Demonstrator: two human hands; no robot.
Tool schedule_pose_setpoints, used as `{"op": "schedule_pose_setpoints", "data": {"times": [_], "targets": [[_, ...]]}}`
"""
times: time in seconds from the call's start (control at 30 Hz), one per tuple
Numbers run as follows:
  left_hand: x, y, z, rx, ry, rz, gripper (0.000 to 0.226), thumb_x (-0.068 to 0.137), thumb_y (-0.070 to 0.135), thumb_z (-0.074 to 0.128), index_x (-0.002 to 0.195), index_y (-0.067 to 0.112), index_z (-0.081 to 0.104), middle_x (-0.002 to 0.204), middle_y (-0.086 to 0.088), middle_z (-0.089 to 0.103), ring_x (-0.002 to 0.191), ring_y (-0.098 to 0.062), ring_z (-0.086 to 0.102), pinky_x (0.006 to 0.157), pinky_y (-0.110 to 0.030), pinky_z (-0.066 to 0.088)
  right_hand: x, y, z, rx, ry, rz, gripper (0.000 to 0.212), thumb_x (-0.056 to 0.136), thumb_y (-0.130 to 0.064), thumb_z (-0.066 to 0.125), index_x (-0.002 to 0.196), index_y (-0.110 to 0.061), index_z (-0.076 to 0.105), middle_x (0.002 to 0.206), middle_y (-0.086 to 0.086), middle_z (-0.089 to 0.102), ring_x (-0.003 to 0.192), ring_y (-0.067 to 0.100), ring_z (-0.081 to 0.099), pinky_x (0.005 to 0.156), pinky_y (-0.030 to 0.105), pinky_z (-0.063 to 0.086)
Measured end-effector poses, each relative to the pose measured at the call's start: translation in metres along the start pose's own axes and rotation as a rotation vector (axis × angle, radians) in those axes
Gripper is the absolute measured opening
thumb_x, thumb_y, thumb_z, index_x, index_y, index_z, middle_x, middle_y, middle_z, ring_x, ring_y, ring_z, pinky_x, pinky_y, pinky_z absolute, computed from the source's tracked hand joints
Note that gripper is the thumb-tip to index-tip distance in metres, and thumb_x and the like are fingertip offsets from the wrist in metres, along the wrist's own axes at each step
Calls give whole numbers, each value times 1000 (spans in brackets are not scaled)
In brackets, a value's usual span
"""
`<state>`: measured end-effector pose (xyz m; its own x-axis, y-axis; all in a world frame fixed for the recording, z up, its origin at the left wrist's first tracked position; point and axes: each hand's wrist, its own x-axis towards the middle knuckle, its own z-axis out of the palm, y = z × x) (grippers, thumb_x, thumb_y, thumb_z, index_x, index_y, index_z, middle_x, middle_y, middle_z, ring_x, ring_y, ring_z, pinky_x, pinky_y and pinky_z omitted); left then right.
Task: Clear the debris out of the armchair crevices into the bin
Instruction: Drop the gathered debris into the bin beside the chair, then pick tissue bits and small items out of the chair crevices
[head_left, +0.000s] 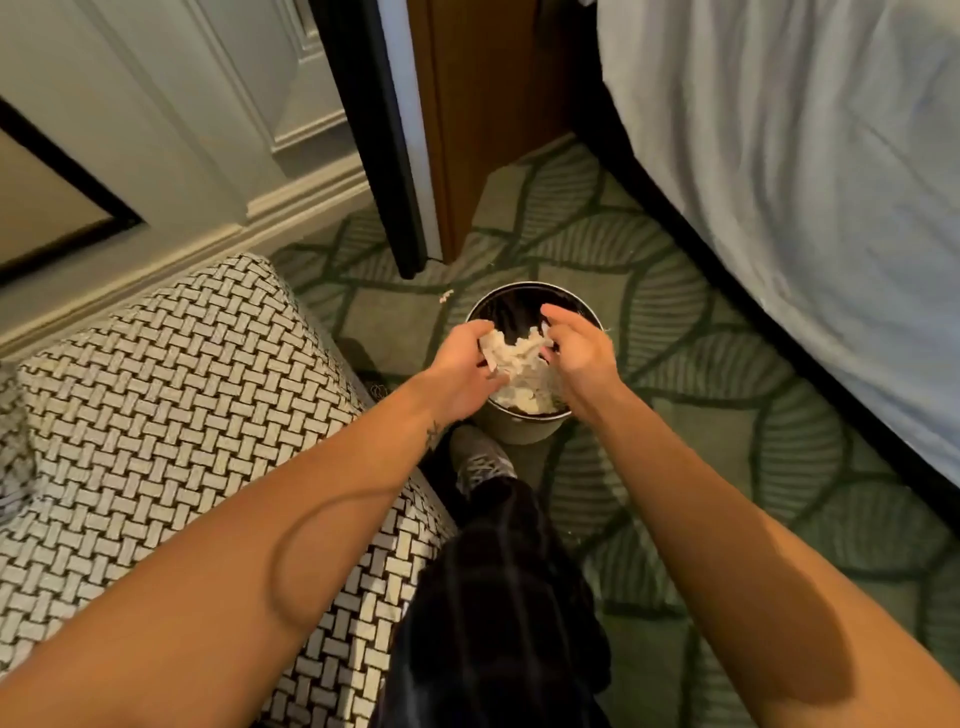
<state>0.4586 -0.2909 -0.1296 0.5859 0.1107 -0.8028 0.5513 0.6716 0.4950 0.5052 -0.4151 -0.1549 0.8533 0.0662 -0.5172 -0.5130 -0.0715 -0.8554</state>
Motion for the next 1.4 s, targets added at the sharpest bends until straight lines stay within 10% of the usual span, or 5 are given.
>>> {"op": "schedule_pose_setpoints", "data": {"times": [0.1,0.27,0.47,0.63,1.4], "targets": [[3,-1,3,-60,26,-40,14,104,22,44,107,15,56,125,-11,56,84,-21,53,81,-35,43,-2,7,-6,39,-27,9,36,100,1,43,125,-8,67,107,1,64,101,10,58,95,29,51],[-16,-3,3,-61,14,-4,50,107,21,41,155,11,33,162,-17,31,152,-35,27,120,-46,32,-13,5,-5,102,-48,44,31,100,0,47,121,-10,68,133,11,63,128,22,56,104,33,50],[-74,8,-18,-110,-38,20,21,105,18,40,106,11,59,122,-15,56,112,-27,56,102,-41,45,-67,-20,14,211,-159,31,29,101,-3,53,127,-3,64,131,14,65,118,21,62,97,27,53],[-138,17,-53,-126,-70,174,43,106,17,41,147,3,42,149,-23,48,141,-38,44,117,-49,38,-121,-53,35,303,-353,66,39,102,-4,49,140,-2,52,139,15,59,120,22,59,105,33,47],[-408,1,-403,-265,228,447,45,107,31,37,136,0,53,128,-26,67,120,-42,65,104,-53,50,-373,-31,274,-168,-977,14,26,104,-9,46,124,-14,61,121,3,72,113,18,69,90,27,55]]}}
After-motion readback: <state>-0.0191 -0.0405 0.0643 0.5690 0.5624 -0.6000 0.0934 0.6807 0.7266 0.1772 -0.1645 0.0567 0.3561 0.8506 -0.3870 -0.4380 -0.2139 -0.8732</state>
